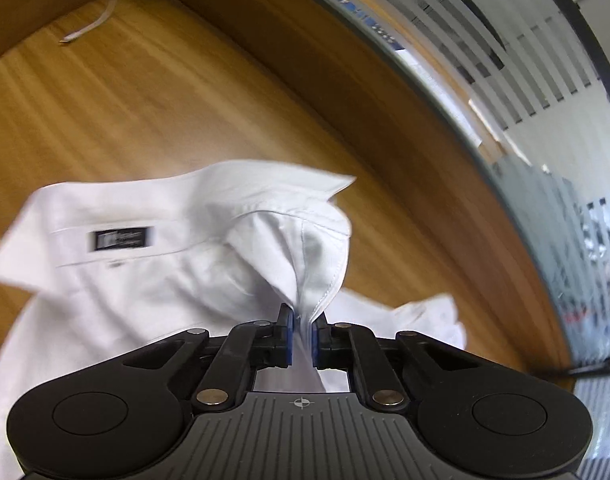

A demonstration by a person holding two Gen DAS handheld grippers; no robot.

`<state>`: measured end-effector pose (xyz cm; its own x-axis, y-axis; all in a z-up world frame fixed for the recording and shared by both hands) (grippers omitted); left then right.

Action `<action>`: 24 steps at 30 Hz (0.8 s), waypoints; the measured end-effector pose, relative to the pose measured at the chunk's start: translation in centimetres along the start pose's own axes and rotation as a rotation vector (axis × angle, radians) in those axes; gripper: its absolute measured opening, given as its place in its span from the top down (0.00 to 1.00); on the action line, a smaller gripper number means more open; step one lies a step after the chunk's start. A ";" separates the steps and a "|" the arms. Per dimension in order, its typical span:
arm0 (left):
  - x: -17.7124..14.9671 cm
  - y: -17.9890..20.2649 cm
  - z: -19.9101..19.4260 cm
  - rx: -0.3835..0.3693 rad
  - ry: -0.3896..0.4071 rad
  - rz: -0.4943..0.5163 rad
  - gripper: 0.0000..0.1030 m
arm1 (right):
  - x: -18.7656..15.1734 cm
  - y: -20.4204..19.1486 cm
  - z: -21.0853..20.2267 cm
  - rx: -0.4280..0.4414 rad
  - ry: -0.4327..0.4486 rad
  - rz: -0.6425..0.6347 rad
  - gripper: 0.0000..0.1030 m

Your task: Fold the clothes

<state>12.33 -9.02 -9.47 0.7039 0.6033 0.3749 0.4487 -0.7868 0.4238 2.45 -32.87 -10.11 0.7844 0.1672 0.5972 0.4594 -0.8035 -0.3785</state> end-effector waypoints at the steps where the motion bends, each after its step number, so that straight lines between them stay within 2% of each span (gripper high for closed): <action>1: -0.4 -1.0 -0.7 0.014 -0.001 0.008 0.90 | 0.0 0.0 -0.4 -0.007 0.002 0.001 0.84; 6: -2.8 -5.6 -2.1 0.072 -0.039 -0.049 0.94 | 1.1 0.6 -1.8 -0.051 0.023 0.014 0.82; 9: -3.6 -7.2 -2.2 0.094 -0.054 -0.075 0.94 | 2.8 2.1 -2.0 -0.093 0.042 0.020 0.76; 12: -4.1 -8.7 -1.9 0.101 -0.056 -0.083 0.94 | 4.3 3.2 -0.8 -0.124 0.025 -0.002 0.68; 14: -4.3 -9.7 -1.6 0.103 -0.055 -0.083 0.94 | 5.1 4.0 1.2 -0.123 -0.007 -0.005 0.63; 19: -4.5 -10.3 -1.9 0.097 -0.038 -0.064 0.94 | 6.0 5.6 8.8 -0.098 -0.128 -0.003 0.63; 24: -4.5 -10.5 -2.0 0.096 -0.023 -0.037 0.94 | 4.9 6.5 14.5 -0.083 -0.263 -0.007 0.63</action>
<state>3.34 -3.26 -13.98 0.6975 0.6302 0.3410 0.5249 -0.7734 0.3555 15.31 -29.00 -19.95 0.8675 0.3073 0.3912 0.4383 -0.8441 -0.3089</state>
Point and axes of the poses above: each gripper's, at about its wrist camera, not at the fingertips, and z roughly the way its jaws point, y to its right, x to its top, the point moved 7 cm from there along z, roughly the way its jaws point, and after that the axes turned 9 degrees about y, right-handed, at the moved point
